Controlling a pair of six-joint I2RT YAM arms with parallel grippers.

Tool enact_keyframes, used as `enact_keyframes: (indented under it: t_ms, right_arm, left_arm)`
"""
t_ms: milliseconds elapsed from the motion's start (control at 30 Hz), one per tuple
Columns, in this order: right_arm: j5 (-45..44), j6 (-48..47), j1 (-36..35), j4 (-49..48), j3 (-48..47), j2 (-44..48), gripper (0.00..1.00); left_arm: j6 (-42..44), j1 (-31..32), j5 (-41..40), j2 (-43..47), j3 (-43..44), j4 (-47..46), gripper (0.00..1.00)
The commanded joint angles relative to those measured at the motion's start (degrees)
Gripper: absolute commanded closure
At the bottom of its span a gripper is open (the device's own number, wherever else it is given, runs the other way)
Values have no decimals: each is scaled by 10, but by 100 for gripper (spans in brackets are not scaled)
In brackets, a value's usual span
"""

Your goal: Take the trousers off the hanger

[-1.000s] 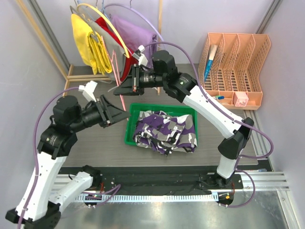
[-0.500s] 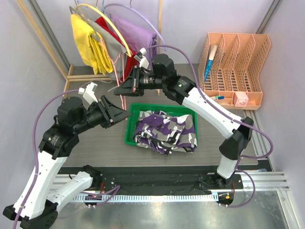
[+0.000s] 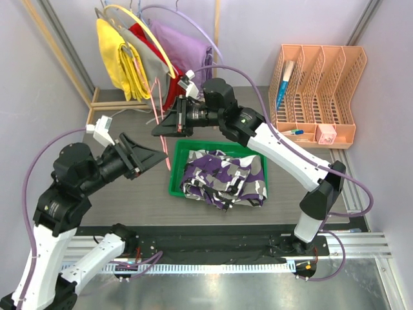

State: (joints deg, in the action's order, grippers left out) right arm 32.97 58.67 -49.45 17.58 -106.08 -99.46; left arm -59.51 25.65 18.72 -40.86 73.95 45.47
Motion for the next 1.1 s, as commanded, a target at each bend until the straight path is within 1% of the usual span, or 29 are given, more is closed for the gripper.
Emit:
enact_keyframes:
  t_ms: [0, 67, 133, 233, 267, 333, 367, 433, 467, 500, 567, 600, 633, 667, 700, 833, 867, 900, 933, 967, 1000, 1033, 1067]
  right_arm:
    - [-5, 3, -14, -39, -2, 32, 99]
    - [-7, 6, -17, -40, -3, 31, 99]
    - [-7, 8, -21, -46, -4, 30, 99]
    - [-12, 14, -28, -53, -4, 28, 99]
    - [-13, 14, -28, -55, -4, 28, 99]
    - [-20, 15, -31, -57, 7, 30, 99]
    - [-21, 17, -33, -59, 10, 31, 99]
    - [-23, 27, -35, -71, 24, 35, 99]
    - [-26, 29, -36, -80, 28, 36, 99]
    - [-26, 35, -38, -84, 32, 37, 99]
    - [-25, 34, -47, -92, 38, 38, 99]
    - [-24, 29, -51, -92, 40, 40, 95]
    - [-26, 9, -54, -92, 51, 44, 88]
    - [-32, -3, -61, -90, 61, 58, 72]
    - [-39, -14, -63, -89, 73, 67, 67]
    - [-89, -62, -63, -80, 163, 136, 52]
    - [-106, -75, -63, -76, 179, 148, 45]
    - [-116, -82, -63, -73, 209, 178, 42]
    - [-127, -89, -63, -71, 225, 193, 39]
    - [-152, -103, -64, -63, 241, 227, 38]
    - [-166, -110, -64, -58, 276, 246, 37]
    - [-181, -116, -64, -51, 292, 261, 34]
    - [-214, -125, -64, -34, 307, 282, 34]
  left_arm:
    - [-15, 1, 8, -25, -10, -56, 51]
    - [-25, 1, 15, -26, -19, -88, 51]
    - [-30, 1, 22, -31, -21, -97, 51]
    - [-38, 1, 33, -42, -27, -98, 58]
    - [-41, 1, 31, -41, -27, -98, 64]
    - [-42, 1, 26, -37, -22, -76, 70]
    - [-42, 1, 23, -33, -20, -65, 79]
    - [-42, 1, 18, -26, -16, -26, 89]
    - [-46, 1, 18, -21, -16, -13, 97]
    - [-50, 0, 18, -12, -18, 6, 100]
    - [-61, 0, 17, 2, -27, 20, 100]
    - [-70, 1, 9, 20, -29, 33, 100]
    - [-74, 0, 1, 29, -35, 43, 100]
    - [-79, 1, -10, 38, -36, 57, 100]
    - [-82, 1, -24, 49, -38, 86, 100]
    - [-79, 1, -79, 98, -39, 166, 100]
    - [-79, 1, -89, 104, -37, 183, 100]
    - [-69, 1, -97, 109, -32, 214, 100]
    - [-59, 0, -114, 114, -29, 225, 100]
    - [-40, 1, -122, 113, -22, 248, 100]
    - [-20, 1, -136, 111, -8, 268, 100]
    - [12, 1, -172, 98, 5, 291, 100]
    - [27, 0, -183, 90, 18, 329, 100]
